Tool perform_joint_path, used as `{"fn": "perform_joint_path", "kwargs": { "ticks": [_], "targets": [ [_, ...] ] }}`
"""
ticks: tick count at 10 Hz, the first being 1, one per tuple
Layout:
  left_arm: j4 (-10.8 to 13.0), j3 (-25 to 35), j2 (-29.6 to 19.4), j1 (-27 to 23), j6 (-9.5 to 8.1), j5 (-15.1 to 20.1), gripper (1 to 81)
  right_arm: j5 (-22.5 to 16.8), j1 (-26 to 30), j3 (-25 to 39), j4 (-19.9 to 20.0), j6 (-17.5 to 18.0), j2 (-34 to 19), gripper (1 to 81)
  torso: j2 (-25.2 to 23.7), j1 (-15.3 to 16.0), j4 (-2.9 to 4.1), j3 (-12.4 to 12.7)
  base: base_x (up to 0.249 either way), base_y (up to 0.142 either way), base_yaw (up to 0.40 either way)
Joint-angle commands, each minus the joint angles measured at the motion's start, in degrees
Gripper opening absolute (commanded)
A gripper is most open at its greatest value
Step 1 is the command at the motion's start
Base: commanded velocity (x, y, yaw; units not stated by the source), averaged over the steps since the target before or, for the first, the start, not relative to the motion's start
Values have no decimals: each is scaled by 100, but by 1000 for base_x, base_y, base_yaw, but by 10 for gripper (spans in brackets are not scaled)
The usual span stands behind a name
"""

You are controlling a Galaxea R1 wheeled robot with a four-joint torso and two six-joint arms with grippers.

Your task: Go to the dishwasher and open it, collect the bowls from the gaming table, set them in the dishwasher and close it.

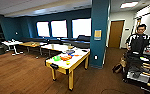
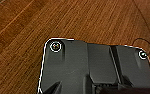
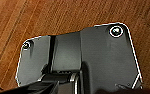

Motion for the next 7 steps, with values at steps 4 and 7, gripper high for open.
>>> {"fn": "perform_joint_path", "kwargs": {
  "ticks": [4, 7],
  "targets": [
    [4, -36, -11, -363, 25, 191, 811, -250, 343, 20, -15, 4, 11, 811, 0, 0, 0, 0, 0, 0, 0],
    [4, -36, -20, -363, 25, 191, 811, -250, 343, 20, -15, 4, 11, 811, 0, 0, 0, 0, 0, 0, 0]
  ]
}}
